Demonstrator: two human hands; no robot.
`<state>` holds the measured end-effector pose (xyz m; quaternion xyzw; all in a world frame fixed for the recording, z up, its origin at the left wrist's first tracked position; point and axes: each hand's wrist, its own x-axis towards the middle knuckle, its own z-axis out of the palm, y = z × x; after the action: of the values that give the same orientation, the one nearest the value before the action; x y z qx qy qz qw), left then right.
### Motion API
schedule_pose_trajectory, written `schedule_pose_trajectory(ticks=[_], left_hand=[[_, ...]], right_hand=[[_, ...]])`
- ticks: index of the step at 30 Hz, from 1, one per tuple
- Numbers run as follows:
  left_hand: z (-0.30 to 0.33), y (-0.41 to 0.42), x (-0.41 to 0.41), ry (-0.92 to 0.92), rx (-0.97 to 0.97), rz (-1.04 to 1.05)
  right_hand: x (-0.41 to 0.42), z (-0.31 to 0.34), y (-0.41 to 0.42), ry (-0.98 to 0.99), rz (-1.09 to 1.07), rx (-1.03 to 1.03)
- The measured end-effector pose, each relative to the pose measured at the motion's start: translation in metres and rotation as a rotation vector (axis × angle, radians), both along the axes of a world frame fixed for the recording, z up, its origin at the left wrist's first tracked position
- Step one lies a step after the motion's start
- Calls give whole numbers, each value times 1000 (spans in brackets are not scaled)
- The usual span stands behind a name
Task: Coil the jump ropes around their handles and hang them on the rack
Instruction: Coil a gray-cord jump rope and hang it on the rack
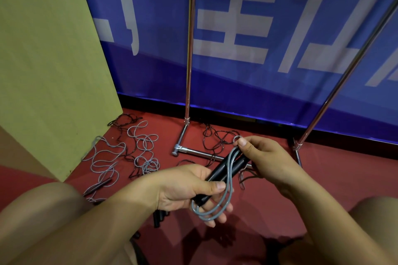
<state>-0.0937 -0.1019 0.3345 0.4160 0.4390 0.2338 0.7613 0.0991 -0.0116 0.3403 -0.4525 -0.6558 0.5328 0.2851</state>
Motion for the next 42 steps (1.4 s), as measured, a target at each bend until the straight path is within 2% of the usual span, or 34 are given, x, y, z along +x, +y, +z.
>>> schedule_pose_trajectory(ticks=[8,13,15,22,26,31,36,39,42], left_hand=[[5,0,-7,166,89,-18],[11,1,-14,223,98,-20],[12,1,-15,234,117,-10],[13,3,-13,195,136,35],[11,2,-12,180,119,-68],[13,2,-9,108,165,-189],[13,5,-10,76,256,-100],[13,6,-9,49,290,-35],[13,8,-9,13,334,70]], right_hand=[[15,17,10,-68,-103,28],[26,30,11,139,-97,-180],[27,28,11,210,-80,-205],[26,17,16,251,-145,-114],[19,13,14,301,-138,-26],[7,6,9,229,-143,39],[-2,-1,8,144,-151,-6],[-6,-4,4,-23,-44,92],[-10,-12,1,-133,62,96]])
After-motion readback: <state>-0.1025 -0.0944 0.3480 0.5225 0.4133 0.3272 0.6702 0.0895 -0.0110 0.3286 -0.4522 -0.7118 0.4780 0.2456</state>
